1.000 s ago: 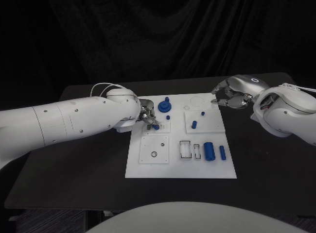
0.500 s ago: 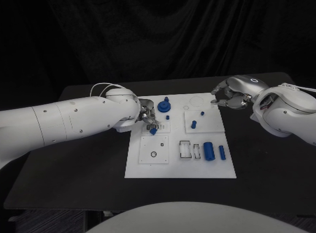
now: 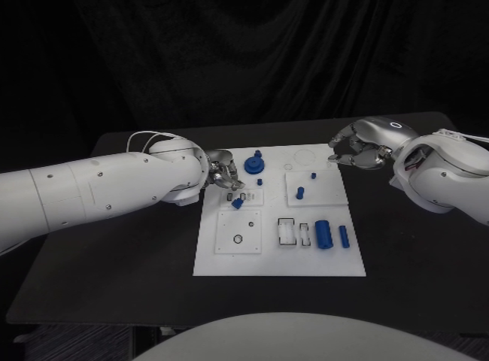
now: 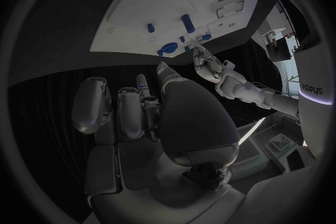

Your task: Assemble the parts on the task board

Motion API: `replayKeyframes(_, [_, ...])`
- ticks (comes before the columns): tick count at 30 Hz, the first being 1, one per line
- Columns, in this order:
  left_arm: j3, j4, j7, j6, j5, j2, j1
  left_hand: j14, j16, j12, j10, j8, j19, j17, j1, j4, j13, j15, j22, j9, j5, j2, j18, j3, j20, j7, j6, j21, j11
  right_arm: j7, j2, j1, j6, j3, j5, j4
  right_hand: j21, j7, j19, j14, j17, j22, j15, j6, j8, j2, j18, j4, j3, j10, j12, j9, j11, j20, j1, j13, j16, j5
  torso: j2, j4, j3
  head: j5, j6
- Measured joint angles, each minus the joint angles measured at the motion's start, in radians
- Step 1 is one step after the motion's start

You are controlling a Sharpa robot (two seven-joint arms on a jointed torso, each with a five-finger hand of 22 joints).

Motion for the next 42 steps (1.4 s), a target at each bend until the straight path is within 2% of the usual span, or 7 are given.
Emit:
replayKeyframes(9, [0.000,0.129,0.050,-0.164,0.037,-0.157,0.000,0.001,0.000,0.000,0.000,0.063,0.011,0.000,-0.012,0.045,0.000,0.006,0.000,0.097,-0.004,0.006,0.000,-0.040,0.011,0.003,-0.035,0.004,0.007,0.000,-0.010,0.000,0.000,0.000,0.000,0.002,0.000,0.000,0.000,0.000,0.000,0.000,0.000,0.000,0.000,0.000,0.000,0.000,0.000,0.000,-0.004,0.000,0.000,0.000,0.000,0.000,-0.004,0.000,-0.002,-0.0004,0.0007,0.013,0.000])
replayKeyframes(18, [0.000,0.199,0.014,-0.187,0.259,-0.243,0.000,0.001,0.000,0.000,0.000,0.092,0.011,0.000,-0.060,0.075,0.000,0.006,0.000,0.126,-0.040,0.022,0.000,-0.081,0.011,-0.001,-0.031,0.004,0.007,-0.001,-0.010,0.000,0.002,0.000,0.000,0.001,0.000,0.000,0.000,0.000,0.000,0.000,0.000,0.000,0.000,0.000,0.000,0.000,0.000,0.000,-0.004,0.000,0.000,0.000,0.000,0.000,-0.004,0.000,-0.005,0.0005,0.0018,0.022,0.000])
replayKeyframes(21, [-0.001,0.208,0.001,-0.186,0.342,-0.253,-0.001,0.001,0.000,0.000,0.000,0.083,0.011,0.000,-0.081,0.075,0.000,0.006,0.000,0.111,-0.040,0.030,0.000,-0.099,0.011,-0.001,-0.031,0.004,0.007,-0.001,-0.010,0.000,0.003,0.000,0.000,0.001,0.000,0.000,0.000,0.000,0.000,0.000,0.000,0.000,0.000,0.000,0.000,0.000,0.000,0.000,-0.004,0.000,0.000,0.000,0.000,0.000,-0.004,0.000,-0.006,0.0013,0.0022,0.024,0.000])
replayKeyframes(25, [-0.001,0.215,-0.006,-0.188,0.435,-0.257,-0.005,-0.002,0.000,0.000,0.000,-0.029,0.000,0.000,-0.096,0.073,0.000,0.019,0.000,-0.033,-0.040,0.040,0.000,-0.134,0.022,0.021,-0.042,-0.011,0.021,-0.001,-0.010,-0.001,0.005,0.000,0.000,0.001,0.000,0.000,0.000,0.000,0.000,0.000,0.000,0.000,0.000,0.000,0.000,0.000,0.000,0.000,-0.004,0.000,0.000,0.000,0.000,0.000,-0.004,0.000,-0.006,0.0035,0.0023,0.024,0.000])
replayKeyframes(30, [0.000,0.212,-0.017,-0.187,0.528,-0.257,-0.016,-0.002,0.000,0.000,0.000,-0.071,0.000,0.000,-0.093,0.074,0.000,0.019,0.000,-0.119,-0.046,0.043,0.000,-0.163,0.022,0.025,-0.009,-0.011,0.021,-0.002,-0.011,-0.001,0.007,0.000,0.000,0.001,-0.004,0.000,0.000,0.000,0.000,0.000,0.000,0.000,0.000,0.000,0.000,0.000,0.000,0.000,-0.004,-0.001,0.000,0.000,0.000,0.000,-0.004,0.000,-0.006,0.0060,0.0019,0.025,0.000])
replayKeyframes(35, [-0.001,0.200,-0.039,-0.175,0.563,-0.248,-0.032,-0.002,0.000,0.000,0.000,-0.045,0.000,0.000,-0.093,0.071,0.000,0.019,0.000,-0.134,-0.096,0.043,0.000,-0.199,0.021,0.012,0.043,-0.016,0.021,-0.003,-0.012,-0.001,0.010,0.000,0.000,0.002,-0.004,0.000,0.000,0.000,0.000,0.000,0.000,0.000,0.000,0.000,0.000,0.000,0.000,0.000,-0.004,-0.001,0.000,0.000,0.000,0.000,-0.004,0.000,-0.004,0.0055,0.0006,0.028,0.000])
replayKeyframes(42, [-0.001,0.189,-0.076,-0.147,0.533,-0.241,-0.039,-0.001,0.000,0.000,-0.003,0.058,0.000,0.000,-0.111,0.069,0.000,0.019,0.000,-0.035,-0.173,0.048,0.000,-0.272,0.021,0.003,0.005,-0.019,0.018,-0.004,-0.014,-0.001,0.014,0.000,0.000,0.004,-0.004,0.000,0.000,0.000,0.000,0.000,0.000,0.000,0.000,0.000,0.000,0.000,0.000,0.000,-0.004,-0.001,0.000,0.000,0.000,0.000,-0.004,0.000,-0.002,0.0035,0.0000,0.031,0.000])
